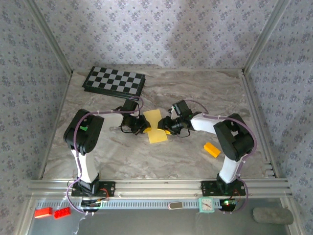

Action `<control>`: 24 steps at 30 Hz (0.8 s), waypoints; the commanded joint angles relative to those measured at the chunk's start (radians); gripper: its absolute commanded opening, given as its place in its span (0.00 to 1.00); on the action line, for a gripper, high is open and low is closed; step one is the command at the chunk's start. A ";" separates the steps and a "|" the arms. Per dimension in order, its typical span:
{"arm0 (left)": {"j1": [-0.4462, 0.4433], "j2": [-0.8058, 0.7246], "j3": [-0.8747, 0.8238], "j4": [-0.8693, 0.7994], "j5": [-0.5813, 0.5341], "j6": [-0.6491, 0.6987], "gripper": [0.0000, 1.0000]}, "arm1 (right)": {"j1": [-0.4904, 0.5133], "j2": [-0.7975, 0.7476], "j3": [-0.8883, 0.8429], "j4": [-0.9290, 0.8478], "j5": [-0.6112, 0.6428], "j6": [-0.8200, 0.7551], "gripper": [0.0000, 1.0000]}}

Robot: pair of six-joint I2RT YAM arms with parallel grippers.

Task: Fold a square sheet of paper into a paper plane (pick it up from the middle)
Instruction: Fold the triangle a second time at the center of the table.

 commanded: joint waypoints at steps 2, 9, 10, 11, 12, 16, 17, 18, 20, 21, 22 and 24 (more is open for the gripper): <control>0.004 0.055 -0.042 -0.084 -0.045 -0.002 0.11 | -0.005 0.013 -0.005 0.011 -0.048 0.039 0.44; 0.004 0.053 -0.040 -0.080 -0.043 -0.003 0.11 | -0.009 -0.033 -0.047 -0.061 -0.014 0.104 0.33; 0.004 0.052 -0.040 -0.081 -0.041 -0.002 0.11 | -0.011 -0.043 -0.053 -0.061 -0.007 0.109 0.32; 0.004 0.052 -0.039 -0.082 -0.041 0.001 0.11 | -0.013 -0.050 -0.056 -0.065 0.000 0.111 0.31; 0.004 0.053 -0.037 -0.087 -0.041 0.004 0.11 | -0.017 -0.054 -0.058 -0.073 0.005 0.113 0.30; 0.004 0.052 -0.038 -0.082 -0.040 0.003 0.11 | -0.026 -0.058 -0.062 -0.075 0.002 0.129 0.23; 0.004 0.051 -0.037 -0.080 -0.040 0.001 0.11 | -0.028 -0.057 -0.064 -0.075 -0.001 0.135 0.21; 0.004 0.050 -0.036 -0.079 -0.038 0.001 0.11 | -0.027 -0.056 -0.063 -0.073 -0.008 0.142 0.19; 0.007 0.043 -0.028 -0.079 -0.023 0.008 0.11 | -0.030 -0.057 -0.058 -0.076 -0.016 0.152 0.14; 0.011 0.037 -0.017 -0.078 -0.011 0.017 0.11 | -0.032 -0.059 -0.053 -0.084 -0.017 0.152 0.12; 0.013 0.028 -0.003 -0.077 0.003 0.029 0.12 | -0.032 -0.062 -0.050 -0.093 -0.018 0.152 0.09; 0.015 0.008 0.036 -0.094 0.026 0.066 0.15 | -0.033 -0.065 -0.038 -0.119 -0.020 0.147 0.05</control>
